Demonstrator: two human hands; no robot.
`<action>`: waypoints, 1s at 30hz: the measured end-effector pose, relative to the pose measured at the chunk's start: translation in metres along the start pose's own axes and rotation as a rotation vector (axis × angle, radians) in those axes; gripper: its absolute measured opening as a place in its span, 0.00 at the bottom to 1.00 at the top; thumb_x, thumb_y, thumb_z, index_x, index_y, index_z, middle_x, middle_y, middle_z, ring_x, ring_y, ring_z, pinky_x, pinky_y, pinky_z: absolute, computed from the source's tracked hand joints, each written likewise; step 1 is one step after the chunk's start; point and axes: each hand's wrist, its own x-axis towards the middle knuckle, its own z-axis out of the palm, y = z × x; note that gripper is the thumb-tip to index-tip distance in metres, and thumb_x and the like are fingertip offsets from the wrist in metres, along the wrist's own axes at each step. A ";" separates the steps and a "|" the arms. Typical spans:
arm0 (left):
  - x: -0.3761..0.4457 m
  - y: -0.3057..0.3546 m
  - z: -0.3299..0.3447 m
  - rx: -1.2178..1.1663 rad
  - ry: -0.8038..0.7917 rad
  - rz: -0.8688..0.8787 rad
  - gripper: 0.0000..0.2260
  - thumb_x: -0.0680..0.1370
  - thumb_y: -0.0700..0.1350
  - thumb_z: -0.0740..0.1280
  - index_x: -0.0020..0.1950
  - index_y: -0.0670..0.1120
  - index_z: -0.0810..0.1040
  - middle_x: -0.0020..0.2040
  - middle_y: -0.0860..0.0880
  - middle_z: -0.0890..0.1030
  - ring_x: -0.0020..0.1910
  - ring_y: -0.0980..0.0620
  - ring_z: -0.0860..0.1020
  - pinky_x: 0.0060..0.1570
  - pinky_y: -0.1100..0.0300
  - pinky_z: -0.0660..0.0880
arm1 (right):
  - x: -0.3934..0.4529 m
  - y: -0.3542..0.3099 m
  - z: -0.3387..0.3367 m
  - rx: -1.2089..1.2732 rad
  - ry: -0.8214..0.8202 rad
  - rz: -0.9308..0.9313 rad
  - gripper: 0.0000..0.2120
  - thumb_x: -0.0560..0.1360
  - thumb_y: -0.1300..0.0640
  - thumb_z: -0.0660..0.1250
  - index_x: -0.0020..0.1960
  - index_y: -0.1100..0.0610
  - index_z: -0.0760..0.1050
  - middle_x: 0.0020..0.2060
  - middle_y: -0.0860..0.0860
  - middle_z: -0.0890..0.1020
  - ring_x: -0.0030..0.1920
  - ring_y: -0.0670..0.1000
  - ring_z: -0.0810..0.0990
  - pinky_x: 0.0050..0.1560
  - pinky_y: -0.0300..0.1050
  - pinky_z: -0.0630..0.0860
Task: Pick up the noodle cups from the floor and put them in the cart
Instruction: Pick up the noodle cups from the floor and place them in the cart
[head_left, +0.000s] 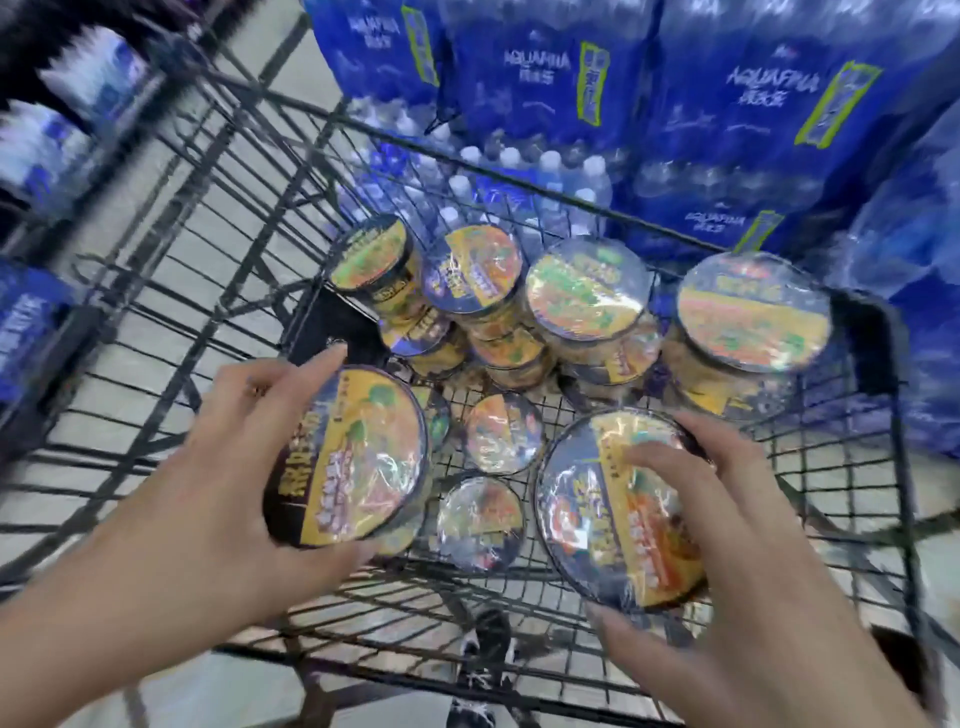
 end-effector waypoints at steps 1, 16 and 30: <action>0.013 -0.022 -0.003 -0.012 -0.013 -0.005 0.55 0.54 0.71 0.76 0.79 0.73 0.56 0.67 0.64 0.63 0.57 0.61 0.76 0.56 0.48 0.79 | 0.010 -0.006 0.018 0.024 -0.045 -0.057 0.42 0.59 0.30 0.72 0.71 0.39 0.67 0.77 0.44 0.62 0.70 0.52 0.73 0.60 0.48 0.74; 0.139 -0.114 0.103 0.242 -0.298 0.231 0.44 0.69 0.62 0.78 0.77 0.53 0.58 0.76 0.45 0.59 0.75 0.43 0.61 0.69 0.47 0.72 | 0.123 -0.018 0.152 -0.317 -0.344 0.040 0.37 0.71 0.36 0.74 0.71 0.48 0.60 0.80 0.53 0.52 0.74 0.63 0.64 0.66 0.58 0.74; 0.122 -0.069 0.086 0.167 -0.212 0.230 0.19 0.76 0.63 0.63 0.61 0.52 0.69 0.77 0.44 0.64 0.75 0.39 0.67 0.68 0.47 0.70 | 0.082 -0.014 0.100 -0.190 -0.168 0.091 0.37 0.77 0.32 0.66 0.79 0.44 0.58 0.83 0.47 0.43 0.80 0.57 0.56 0.71 0.57 0.73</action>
